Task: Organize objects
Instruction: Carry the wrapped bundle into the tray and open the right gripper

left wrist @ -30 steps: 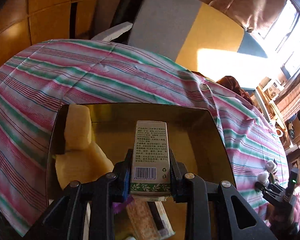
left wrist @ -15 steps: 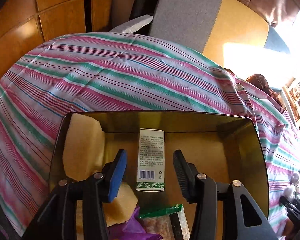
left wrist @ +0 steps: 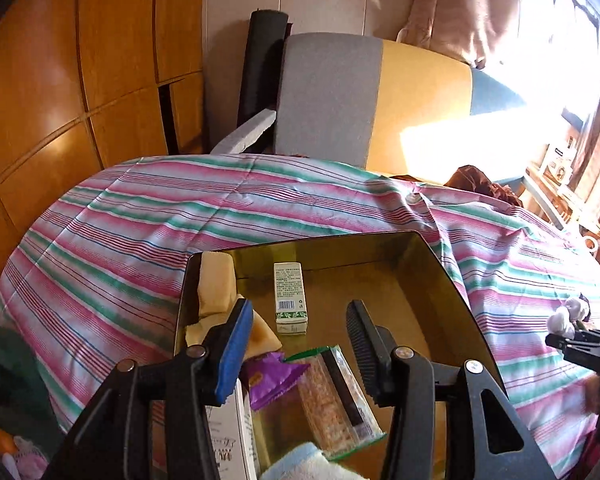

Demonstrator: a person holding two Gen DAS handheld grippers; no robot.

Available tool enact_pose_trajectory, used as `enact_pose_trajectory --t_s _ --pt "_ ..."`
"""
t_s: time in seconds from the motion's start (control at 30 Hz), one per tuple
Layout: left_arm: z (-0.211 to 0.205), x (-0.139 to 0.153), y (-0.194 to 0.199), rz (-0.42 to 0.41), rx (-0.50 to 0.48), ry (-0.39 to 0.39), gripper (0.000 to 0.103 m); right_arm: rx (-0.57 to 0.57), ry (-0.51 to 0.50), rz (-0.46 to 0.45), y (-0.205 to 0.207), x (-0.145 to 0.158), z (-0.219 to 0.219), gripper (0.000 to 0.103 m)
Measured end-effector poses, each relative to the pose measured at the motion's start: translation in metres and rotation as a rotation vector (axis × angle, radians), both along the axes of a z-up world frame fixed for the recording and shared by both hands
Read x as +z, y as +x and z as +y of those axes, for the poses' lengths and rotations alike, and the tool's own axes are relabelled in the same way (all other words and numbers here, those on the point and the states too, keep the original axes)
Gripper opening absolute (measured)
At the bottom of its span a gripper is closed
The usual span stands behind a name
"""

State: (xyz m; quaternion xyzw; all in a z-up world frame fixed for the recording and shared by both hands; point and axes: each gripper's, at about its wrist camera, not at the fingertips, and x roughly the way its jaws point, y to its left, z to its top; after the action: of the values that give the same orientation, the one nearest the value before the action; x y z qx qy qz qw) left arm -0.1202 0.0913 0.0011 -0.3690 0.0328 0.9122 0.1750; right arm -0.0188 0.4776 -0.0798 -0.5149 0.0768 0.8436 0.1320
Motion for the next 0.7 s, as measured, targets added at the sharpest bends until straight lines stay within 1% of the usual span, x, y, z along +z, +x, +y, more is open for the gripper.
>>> enact_pose_trajectory --t_s 0.2,0.37,0.47,0.57,0.63,0.7 --pt "-0.018 -0.001 0.026 -0.006 0.008 0.025 0.051 0.127 -0.027 0.094 -0.027 0.044 -0.066 0.036" --pt "-0.035 -0.004 0.037 -0.013 0.020 0.048 0.051 0.239 -0.053 0.115 -0.056 0.060 -0.129 0.036" --pt "-0.046 -0.007 0.039 -0.029 0.024 0.067 0.051 0.294 -0.079 0.106 -0.075 0.060 -0.163 0.036" --pt "-0.059 -0.011 0.041 -0.039 0.038 0.096 0.051 0.320 -0.091 0.073 -0.098 0.051 -0.190 0.036" --pt "-0.069 -0.013 0.042 -0.042 0.056 0.116 0.051 0.319 -0.111 0.042 -0.114 0.042 -0.202 0.036" --pt "-0.079 -0.015 0.042 -0.051 0.073 0.130 0.051 0.294 -0.135 0.013 -0.132 0.032 -0.212 0.036"
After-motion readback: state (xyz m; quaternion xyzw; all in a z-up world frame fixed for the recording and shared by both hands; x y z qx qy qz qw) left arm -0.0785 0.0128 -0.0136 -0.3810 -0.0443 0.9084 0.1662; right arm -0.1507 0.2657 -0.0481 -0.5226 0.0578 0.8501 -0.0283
